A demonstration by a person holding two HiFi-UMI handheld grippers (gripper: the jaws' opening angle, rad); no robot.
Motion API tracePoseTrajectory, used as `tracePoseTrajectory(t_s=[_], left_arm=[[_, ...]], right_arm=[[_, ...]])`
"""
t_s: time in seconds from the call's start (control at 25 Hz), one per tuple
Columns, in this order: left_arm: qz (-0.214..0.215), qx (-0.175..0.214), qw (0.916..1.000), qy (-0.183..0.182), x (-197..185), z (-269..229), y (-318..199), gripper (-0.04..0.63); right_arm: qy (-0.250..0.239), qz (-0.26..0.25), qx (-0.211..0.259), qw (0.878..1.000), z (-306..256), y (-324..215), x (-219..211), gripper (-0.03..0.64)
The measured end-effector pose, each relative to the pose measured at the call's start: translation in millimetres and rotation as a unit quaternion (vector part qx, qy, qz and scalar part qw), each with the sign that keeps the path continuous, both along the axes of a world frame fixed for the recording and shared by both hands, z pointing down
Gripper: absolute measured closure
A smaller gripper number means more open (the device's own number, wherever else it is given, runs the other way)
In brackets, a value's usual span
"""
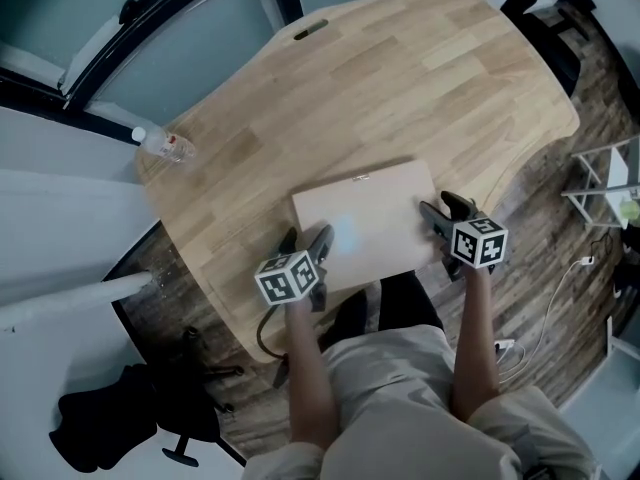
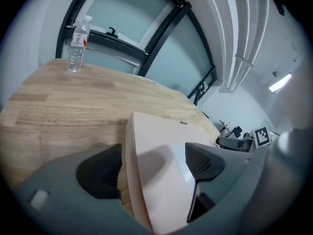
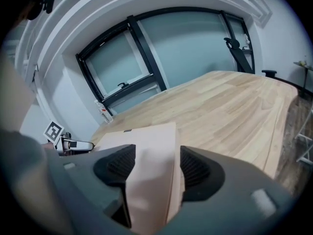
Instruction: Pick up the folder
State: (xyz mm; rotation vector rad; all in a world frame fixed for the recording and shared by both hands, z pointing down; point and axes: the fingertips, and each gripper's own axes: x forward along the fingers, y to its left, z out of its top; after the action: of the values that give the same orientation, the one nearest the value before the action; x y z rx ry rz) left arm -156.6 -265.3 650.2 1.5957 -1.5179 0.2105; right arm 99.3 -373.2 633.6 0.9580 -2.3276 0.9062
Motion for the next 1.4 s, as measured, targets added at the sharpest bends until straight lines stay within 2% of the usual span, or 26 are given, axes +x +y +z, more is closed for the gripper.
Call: tracePoseTrajectory(t_s=[0.16,0.24,0.36,0.48,0.6,0.96,1.4], left_arm=[[-0.011,-0.024,0.9992,0.031,5,15,3,0.158],[-0.014,-0.031,0.9985,0.042,8,19,2,0.146],[-0.008,-0.036,0.9976,0.060,18,23,-1,0.140],[-0.001,-0.055,0.9969,0.056,24,35,2,0.140],[-0.003,-0.056,0.9977,0.038,23,40,4,0.140],[0.003,-0.054,0.9980,0.034,27,42,3,0.137],[0.040,-0.050,0.9977,0.024,24,40,8,0.137]], right_arm=[[-0.008,-0.006,-0.042,0.999,15,2,-8,0.250],[-0.010,-0.008,-0.057,0.998,21,4,-12,0.217],[-0.011,-0.036,-0.080,0.996,29,13,-21,0.184],[0.023,-0.060,-0.088,0.994,42,21,-24,0.181],[0.040,-0.053,-0.085,0.994,47,22,-26,0.181],[0.059,-0.046,-0.076,0.994,52,25,-23,0.181],[0.053,-0.011,-0.075,0.996,50,44,-21,0.181]])
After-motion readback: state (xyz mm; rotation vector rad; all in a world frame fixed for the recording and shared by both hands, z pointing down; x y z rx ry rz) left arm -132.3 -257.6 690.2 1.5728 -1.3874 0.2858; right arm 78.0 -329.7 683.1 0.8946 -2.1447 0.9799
